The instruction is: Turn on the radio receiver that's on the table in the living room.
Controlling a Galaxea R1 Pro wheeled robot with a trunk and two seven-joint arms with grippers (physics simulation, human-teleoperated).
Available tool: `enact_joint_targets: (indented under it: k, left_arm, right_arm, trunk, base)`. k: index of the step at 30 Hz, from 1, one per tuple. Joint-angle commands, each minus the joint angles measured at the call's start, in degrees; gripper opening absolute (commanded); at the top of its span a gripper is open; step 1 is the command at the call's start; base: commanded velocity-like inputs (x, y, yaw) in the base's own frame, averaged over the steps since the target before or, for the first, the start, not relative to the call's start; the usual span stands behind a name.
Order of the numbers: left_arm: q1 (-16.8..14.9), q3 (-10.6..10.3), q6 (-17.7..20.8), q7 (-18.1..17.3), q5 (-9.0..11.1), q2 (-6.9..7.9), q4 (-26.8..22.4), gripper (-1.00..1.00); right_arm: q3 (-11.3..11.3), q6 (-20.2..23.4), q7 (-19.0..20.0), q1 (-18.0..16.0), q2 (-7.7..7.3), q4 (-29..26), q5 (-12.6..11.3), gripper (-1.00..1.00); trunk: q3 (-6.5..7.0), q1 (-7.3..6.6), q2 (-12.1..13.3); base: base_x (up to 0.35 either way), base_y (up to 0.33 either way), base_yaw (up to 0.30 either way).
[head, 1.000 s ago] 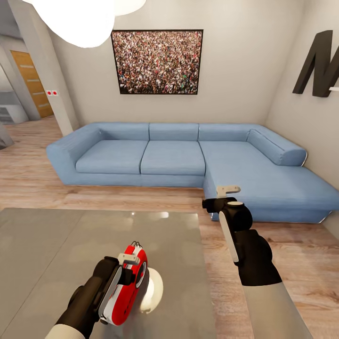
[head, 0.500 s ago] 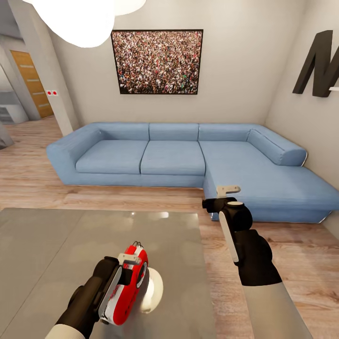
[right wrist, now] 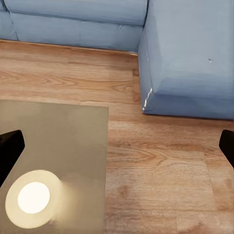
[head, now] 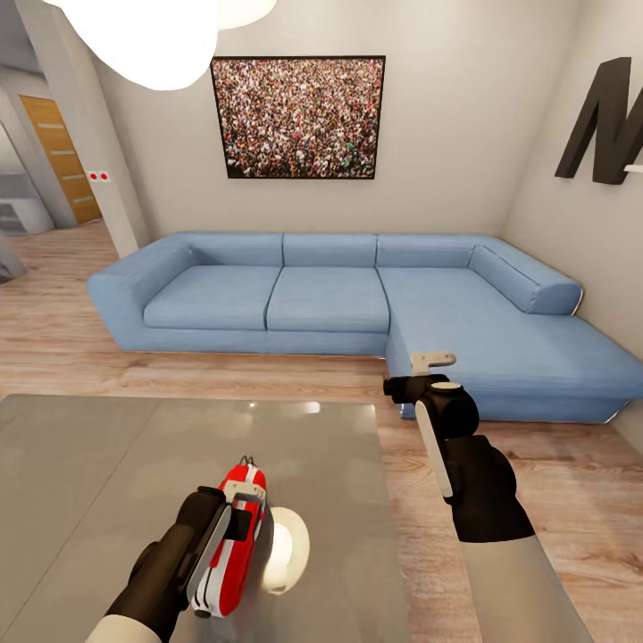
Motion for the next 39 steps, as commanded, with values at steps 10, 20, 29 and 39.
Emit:
enact_joint_targets:
  k: [10, 20, 29, 39]
  left_arm:
    - [0.00, 0.00, 0.01, -0.01, -0.09, 0.00, 0.08, -1.00]
    - [-0.02, 0.08, -0.12, -0.09, 0.38, -0.31, -1.71, -1.00]
    - [-0.02, 0.33, -0.12, -0.09, 0.41, -0.48, -2.80, -1.00]
    - [-0.01, 0.27, -0.10, -0.09, 0.41, -0.53, -3.60, -1.00]
  right_arm:
    - [0.00, 0.00, 0.00, 0.00, 0.00, 0.01, 0.00, 1.00]
    - [0.00, 0.00, 0.00, 0.00, -0.17, 0.00, 0.00, 1.00]
    - [0.00, 0.00, 0.00, 0.00, -0.26, 0.01, 0.00, 1.00]
    - [0.07, -0.08, 0.00, 0.13, -0.20, -0.05, 0.00, 1.00]
  trunk:
    - [0.00, 0.00, 0.00]
    - [0.00, 0.00, 0.00]
    - [0.00, 0.00, 0.00]
    - [0.00, 0.00, 0.00]
  base:
    - [0.000, 0.000, 0.000]
    - [0.000, 0.000, 0.000]
    - [0.000, 0.000, 0.000]
    - [0.000, 0.000, 0.000]
